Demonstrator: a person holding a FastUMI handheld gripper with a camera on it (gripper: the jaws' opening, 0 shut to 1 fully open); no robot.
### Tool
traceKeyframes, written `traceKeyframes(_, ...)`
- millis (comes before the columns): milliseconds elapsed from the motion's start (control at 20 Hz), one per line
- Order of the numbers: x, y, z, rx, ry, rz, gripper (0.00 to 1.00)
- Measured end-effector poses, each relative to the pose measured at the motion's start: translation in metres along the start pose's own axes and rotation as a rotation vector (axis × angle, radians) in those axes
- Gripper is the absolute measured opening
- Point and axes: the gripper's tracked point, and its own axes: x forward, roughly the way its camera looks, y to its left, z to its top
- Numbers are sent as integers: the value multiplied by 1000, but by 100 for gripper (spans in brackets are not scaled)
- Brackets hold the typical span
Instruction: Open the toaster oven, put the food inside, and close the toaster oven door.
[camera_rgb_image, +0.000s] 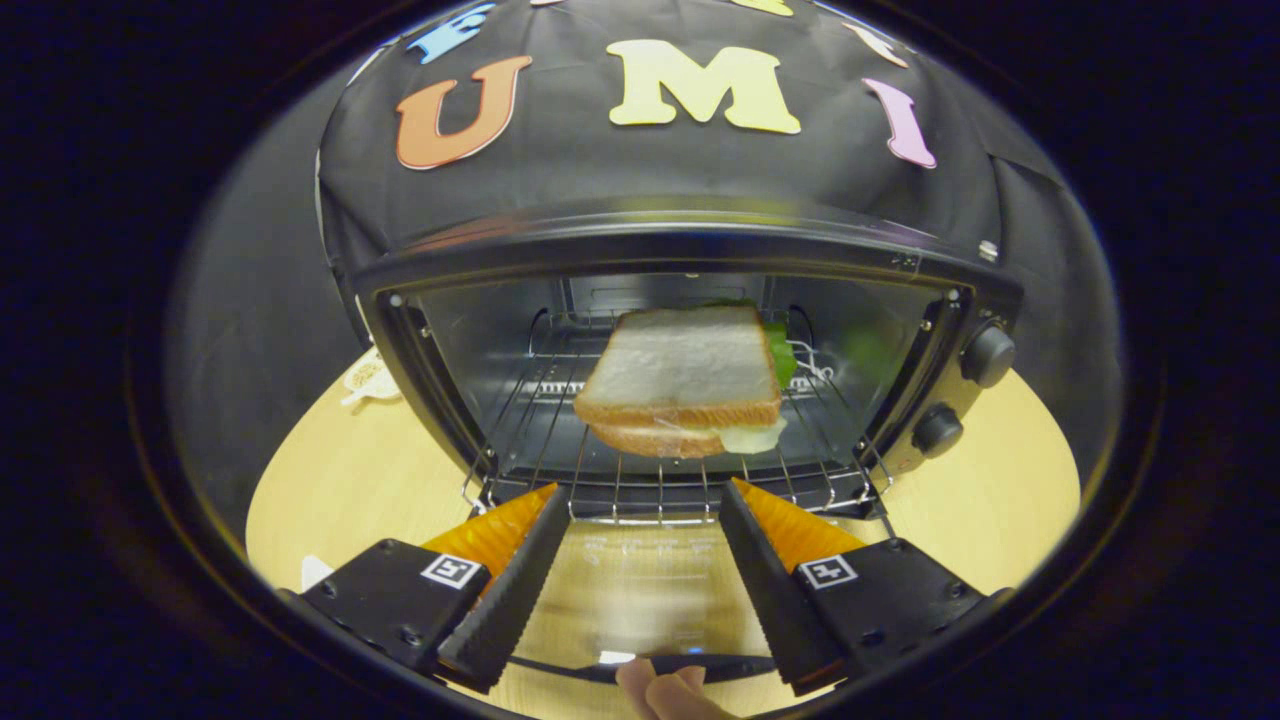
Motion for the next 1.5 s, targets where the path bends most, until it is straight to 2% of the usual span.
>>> traceKeyframes(150, -17, 8, -27, 4, 83, 36, 100)
traceKeyframes(200, -25, 9, -30, 7, 74, 40, 100)
traceKeyframes(300, -40, 2, -41, -21, 70, 25, 100)
traceKeyframes(650, -82, -17, -75, 6, 73, -40, 100)
traceKeyframes(850, -76, -11, -94, 18, 117, -2, 100)
traceKeyframes(1100, -61, -19, -93, 79, 118, -24, 99)
traceKeyframes(1500, -64, -21, -84, 27, 98, -47, 98)
